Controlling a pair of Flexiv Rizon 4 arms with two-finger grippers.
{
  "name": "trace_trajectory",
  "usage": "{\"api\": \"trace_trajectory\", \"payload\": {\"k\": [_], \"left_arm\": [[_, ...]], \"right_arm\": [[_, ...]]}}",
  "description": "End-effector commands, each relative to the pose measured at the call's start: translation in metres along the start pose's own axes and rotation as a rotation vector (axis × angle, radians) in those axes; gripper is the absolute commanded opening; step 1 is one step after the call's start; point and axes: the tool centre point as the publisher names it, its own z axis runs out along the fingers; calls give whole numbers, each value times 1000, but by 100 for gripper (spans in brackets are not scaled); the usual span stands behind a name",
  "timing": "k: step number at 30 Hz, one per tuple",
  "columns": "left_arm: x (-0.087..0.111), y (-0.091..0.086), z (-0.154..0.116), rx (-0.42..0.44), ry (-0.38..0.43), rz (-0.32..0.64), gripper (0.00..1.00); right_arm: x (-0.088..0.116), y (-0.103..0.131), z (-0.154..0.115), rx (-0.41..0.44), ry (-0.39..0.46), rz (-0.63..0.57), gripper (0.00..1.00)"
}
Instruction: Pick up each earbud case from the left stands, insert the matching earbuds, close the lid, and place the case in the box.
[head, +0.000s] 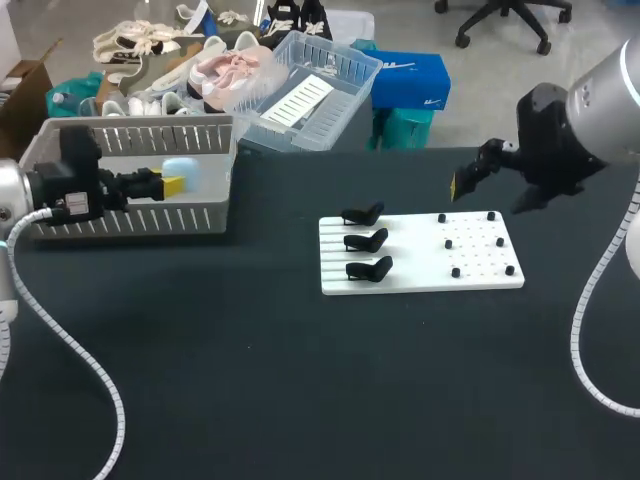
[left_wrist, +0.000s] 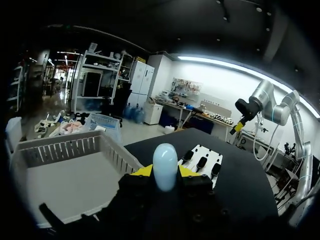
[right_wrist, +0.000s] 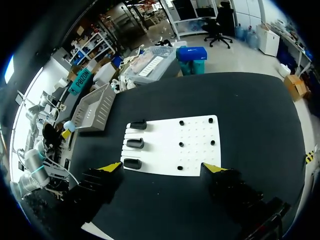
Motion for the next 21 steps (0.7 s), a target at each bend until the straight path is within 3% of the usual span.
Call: {"api": "trace_trajectory", "payload": {"k": [1, 10, 21], "left_arm": [[-8, 8, 3, -143, 24, 10, 0], [-28, 48, 18, -192, 87, 35, 0], [-15, 95, 32, -253, 176, 6, 0]], "right_arm": [[2, 0, -1, 5, -9, 1, 100], [2, 0, -1, 5, -9, 1, 100], [2, 0, -1, 5, -9, 1, 100]]}}
